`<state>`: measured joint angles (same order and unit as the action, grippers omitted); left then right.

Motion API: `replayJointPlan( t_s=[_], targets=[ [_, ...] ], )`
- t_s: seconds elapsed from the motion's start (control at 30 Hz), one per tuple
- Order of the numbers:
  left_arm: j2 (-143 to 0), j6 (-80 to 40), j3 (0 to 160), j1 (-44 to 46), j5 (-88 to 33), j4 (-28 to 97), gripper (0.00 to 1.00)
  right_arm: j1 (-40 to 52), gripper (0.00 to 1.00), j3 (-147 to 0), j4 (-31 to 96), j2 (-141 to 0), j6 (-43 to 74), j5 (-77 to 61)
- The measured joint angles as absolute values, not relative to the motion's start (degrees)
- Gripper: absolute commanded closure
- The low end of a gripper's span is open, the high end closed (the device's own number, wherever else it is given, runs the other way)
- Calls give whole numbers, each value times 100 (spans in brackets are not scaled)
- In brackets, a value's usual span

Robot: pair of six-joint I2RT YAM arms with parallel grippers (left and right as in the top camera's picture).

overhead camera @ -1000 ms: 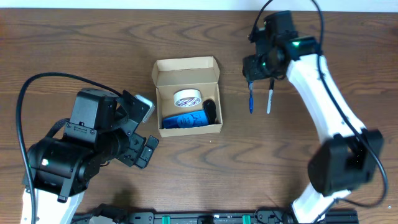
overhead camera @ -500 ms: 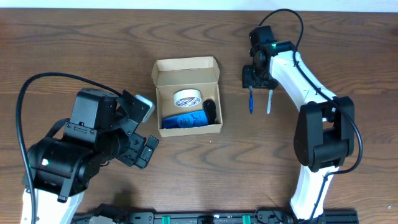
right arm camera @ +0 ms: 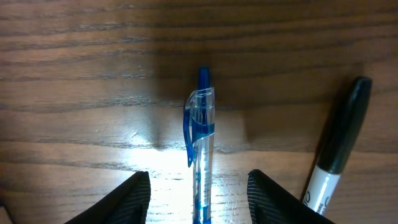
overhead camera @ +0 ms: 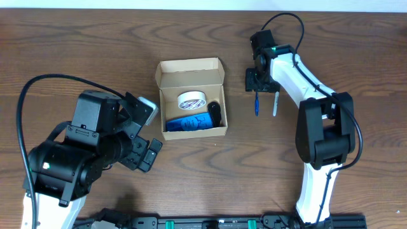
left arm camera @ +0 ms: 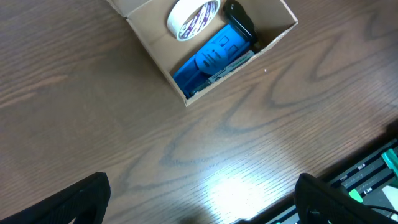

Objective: Pack container
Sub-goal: 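Lower the right gripper and grasp the blue pen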

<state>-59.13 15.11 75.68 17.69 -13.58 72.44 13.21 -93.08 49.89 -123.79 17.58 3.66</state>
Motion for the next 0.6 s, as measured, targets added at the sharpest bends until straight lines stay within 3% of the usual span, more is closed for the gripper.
replayJointPlan(
  t_s=[0.33,0.6],
  targets=[
    [-5913,1511,7568,1769,-1358,7244,5,1321,50,-9308,4960,-12617,1761,362],
    [-5913,1511,7568,1769,-1358,7244,5,1321,69,-9282,4779,-12617,1785,364]
  ],
)
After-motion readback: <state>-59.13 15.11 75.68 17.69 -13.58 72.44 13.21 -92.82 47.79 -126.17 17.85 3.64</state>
